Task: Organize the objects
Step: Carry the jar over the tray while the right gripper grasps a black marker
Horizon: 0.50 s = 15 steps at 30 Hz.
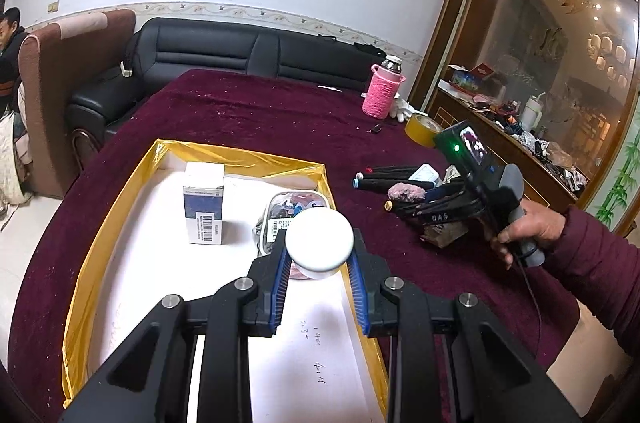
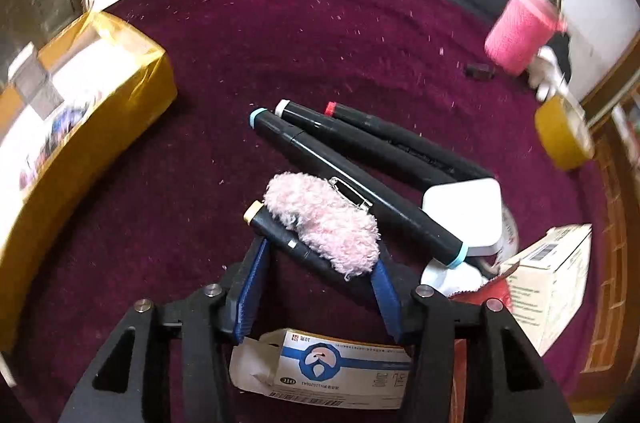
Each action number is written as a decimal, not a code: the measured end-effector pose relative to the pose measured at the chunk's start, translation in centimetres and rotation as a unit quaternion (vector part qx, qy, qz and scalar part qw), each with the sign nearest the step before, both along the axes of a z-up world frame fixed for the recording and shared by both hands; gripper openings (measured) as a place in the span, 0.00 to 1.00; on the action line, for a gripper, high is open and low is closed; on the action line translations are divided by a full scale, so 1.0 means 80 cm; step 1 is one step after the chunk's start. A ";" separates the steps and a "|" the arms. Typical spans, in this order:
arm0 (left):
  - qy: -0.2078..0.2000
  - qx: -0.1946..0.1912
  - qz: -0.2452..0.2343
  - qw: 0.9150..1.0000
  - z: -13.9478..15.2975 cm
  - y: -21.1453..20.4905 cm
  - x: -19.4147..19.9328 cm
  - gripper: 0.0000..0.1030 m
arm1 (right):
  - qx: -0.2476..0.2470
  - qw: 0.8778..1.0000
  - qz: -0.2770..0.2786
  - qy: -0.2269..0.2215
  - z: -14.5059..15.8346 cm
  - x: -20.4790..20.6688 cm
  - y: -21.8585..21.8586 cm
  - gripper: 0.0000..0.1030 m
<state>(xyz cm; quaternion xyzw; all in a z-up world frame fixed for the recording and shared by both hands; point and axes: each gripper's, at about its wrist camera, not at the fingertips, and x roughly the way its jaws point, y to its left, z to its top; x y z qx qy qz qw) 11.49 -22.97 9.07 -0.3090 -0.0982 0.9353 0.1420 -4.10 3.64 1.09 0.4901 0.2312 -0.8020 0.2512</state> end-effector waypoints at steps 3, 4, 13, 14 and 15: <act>-0.002 -0.003 0.005 1.000 -0.002 0.001 -0.001 0.26 | 0.002 1.000 -0.018 -0.017 0.005 -0.001 -0.003 0.37; -0.002 -0.003 0.007 1.000 -0.001 0.000 -0.001 0.26 | -0.011 0.999 -0.016 -0.028 0.007 0.002 -0.004 0.27; 0.006 -0.006 0.021 1.000 0.007 -0.006 0.004 0.26 | -0.105 0.993 -0.032 -0.039 0.017 0.035 -0.014 0.16; 0.006 -0.006 0.022 1.000 0.007 -0.007 0.005 0.26 | -0.127 0.990 -0.036 -0.043 0.021 0.039 -0.010 0.16; 0.004 -0.005 0.021 1.000 0.008 -0.007 0.006 0.26 | -0.149 0.987 -0.041 -0.047 0.026 0.043 -0.005 0.16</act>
